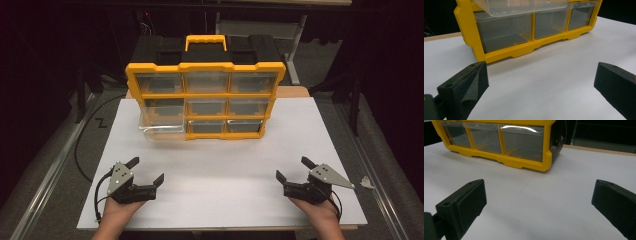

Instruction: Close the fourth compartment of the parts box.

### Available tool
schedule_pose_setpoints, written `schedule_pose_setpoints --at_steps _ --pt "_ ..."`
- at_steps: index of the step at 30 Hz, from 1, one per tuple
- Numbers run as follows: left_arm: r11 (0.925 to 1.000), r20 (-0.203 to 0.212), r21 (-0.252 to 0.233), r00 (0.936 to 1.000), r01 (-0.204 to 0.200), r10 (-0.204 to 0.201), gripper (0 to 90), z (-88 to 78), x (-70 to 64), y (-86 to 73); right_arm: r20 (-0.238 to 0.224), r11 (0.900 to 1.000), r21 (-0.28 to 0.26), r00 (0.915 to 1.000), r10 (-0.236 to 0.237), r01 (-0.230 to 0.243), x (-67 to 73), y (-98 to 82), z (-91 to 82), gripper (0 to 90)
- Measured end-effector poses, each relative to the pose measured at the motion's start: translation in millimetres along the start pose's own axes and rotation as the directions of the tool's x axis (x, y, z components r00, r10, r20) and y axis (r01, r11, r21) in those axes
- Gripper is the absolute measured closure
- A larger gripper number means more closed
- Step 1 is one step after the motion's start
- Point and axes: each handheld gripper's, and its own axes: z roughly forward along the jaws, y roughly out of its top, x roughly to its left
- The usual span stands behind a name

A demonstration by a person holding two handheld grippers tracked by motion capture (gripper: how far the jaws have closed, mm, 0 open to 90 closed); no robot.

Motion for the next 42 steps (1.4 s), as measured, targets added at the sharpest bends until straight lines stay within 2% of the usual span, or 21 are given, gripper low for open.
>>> schedule_pose_setpoints --at_steps 4,22,37,42 --pt "0.9999 -0.003 -0.012 1.0 0.004 -0.004 0.3 0.8 -0.9 0.6 0.015 1.0 0.009 0.9998 -0.011 0.011 -0.8 -1.8 -0.9 0.8" --pt "0.9993 0.004 -0.01 0.9993 0.037 -0.037 0.3 3.6 2.3 -0.6 0.037 1.0 0.015 0.9993 0.006 -0.006 -4.5 -4.5 0.6 0.8" --pt "0.9992 0.009 -0.009 0.9992 0.038 -0.038 0.6 3.8 1.8 -0.9 0.047 1.0 0.028 0.9989 0.005 -0.006 -5.5 -5.6 3.7 1.4" --pt "0.9995 -0.01 -0.02 0.9997 0.023 -0.023 0.4 3.4 2.1 -1.2 0.043 0.999 0.036 0.999 -0.007 0.005 -3.3 -5.4 5.3 1.5"
